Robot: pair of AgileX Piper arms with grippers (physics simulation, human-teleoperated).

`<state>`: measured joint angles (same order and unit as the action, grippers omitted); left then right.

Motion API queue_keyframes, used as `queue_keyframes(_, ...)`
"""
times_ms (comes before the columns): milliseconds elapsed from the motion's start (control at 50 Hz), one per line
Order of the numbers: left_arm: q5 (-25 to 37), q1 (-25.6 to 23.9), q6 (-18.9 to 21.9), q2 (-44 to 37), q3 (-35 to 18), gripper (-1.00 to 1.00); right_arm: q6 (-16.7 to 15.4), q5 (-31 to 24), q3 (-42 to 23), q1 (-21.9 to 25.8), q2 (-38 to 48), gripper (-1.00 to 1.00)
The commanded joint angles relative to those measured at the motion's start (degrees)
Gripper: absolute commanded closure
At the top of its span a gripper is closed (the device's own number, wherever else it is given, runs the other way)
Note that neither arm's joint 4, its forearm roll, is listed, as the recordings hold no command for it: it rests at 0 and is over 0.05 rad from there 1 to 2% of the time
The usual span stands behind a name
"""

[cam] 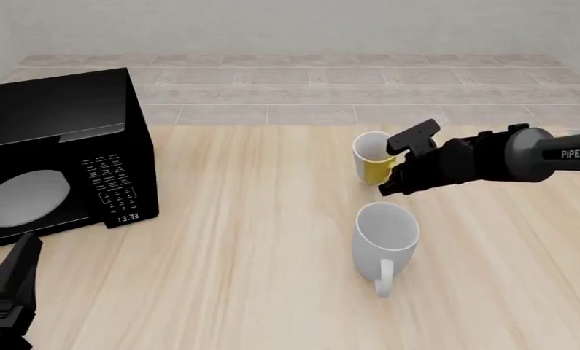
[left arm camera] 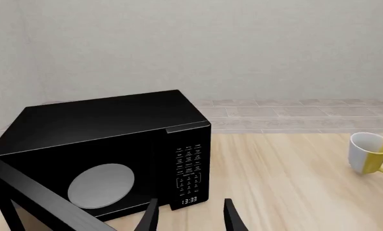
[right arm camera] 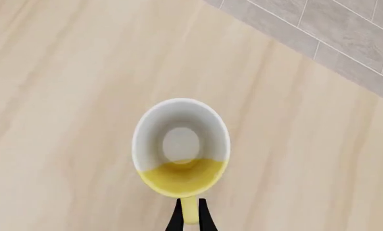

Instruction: Put the yellow and white mug to the front of the white mug.

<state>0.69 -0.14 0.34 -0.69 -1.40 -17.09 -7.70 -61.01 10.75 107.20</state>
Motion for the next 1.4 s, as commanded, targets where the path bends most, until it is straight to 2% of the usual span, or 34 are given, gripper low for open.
queue_keyframes(20, 0.0, 0.0, 0.0, 0.0, 0.0, -1.00, 0.4, 0.4, -0.8, 0.0, 1.3, 1.00)
queue_keyframes(260, 0.0, 0.0, 0.0, 0.0, 0.0, -1.00, 0.4, 0.5, -0.7, 0.3, 1.0, 1.00)
queue_keyframes(280, 0.0, 0.0, 0.0, 0.0, 0.0, -1.00, 0.3, 0.5, -0.7, 0.2, 1.0, -1.00)
queue_keyframes(780, 0.0, 0.0, 0.0, 0.0, 0.0, -1.00, 0.2, 0.2, -0.1, 0.2, -0.3, -1.00)
queue_keyframes(1400, 0.0, 0.0, 0.0, 0.0, 0.0, -1.00, -0.3, -5.8, 1.7, 1.0, -12.4, -1.00)
